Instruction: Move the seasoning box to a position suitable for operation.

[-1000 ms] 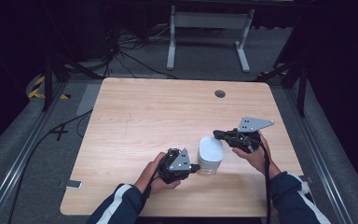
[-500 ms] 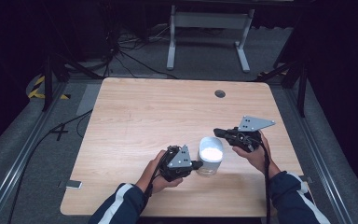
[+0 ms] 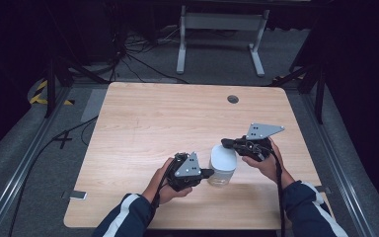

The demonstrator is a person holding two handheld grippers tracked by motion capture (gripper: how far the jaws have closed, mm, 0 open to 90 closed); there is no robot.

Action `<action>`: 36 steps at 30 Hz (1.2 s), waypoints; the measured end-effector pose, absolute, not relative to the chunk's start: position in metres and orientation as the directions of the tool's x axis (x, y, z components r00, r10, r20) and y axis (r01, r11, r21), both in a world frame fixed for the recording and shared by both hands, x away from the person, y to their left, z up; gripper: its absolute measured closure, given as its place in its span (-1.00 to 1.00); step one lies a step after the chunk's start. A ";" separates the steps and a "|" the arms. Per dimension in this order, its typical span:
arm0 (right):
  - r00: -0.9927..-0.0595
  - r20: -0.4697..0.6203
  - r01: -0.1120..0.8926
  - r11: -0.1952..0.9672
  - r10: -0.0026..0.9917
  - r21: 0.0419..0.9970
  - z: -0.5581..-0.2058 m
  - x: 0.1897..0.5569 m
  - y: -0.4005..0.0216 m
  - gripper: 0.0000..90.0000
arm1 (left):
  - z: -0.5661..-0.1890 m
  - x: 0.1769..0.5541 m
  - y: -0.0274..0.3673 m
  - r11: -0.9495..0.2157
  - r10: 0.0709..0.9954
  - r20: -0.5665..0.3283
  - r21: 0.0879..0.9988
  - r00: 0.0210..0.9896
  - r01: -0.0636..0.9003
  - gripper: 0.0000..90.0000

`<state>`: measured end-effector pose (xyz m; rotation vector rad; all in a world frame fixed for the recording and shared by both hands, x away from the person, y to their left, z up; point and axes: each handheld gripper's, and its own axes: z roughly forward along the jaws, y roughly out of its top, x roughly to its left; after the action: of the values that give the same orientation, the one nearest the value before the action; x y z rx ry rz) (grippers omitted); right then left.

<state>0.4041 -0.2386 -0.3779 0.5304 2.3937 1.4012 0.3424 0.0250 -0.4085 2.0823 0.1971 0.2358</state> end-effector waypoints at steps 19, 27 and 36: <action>-0.866 -0.057 0.193 0.438 0.496 0.878 -0.382 0.411 -0.240 1.00 | -0.399 0.350 0.022 -0.442 0.293 0.083 0.895 0.953 0.058 0.99; -0.857 -0.070 0.194 0.446 0.510 0.874 -0.382 0.410 -0.242 1.00 | -0.389 0.354 0.023 -0.411 0.307 0.089 0.910 0.947 0.048 0.98; -0.839 -0.094 0.195 0.459 0.535 0.867 -0.380 0.404 -0.258 0.99 | -0.376 0.366 0.024 -0.401 0.314 0.085 0.915 0.946 0.051 0.94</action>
<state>0.4037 -0.2583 -0.3798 0.6182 2.3591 1.3335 0.3658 0.0241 -0.3761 1.9715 0.2619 0.2922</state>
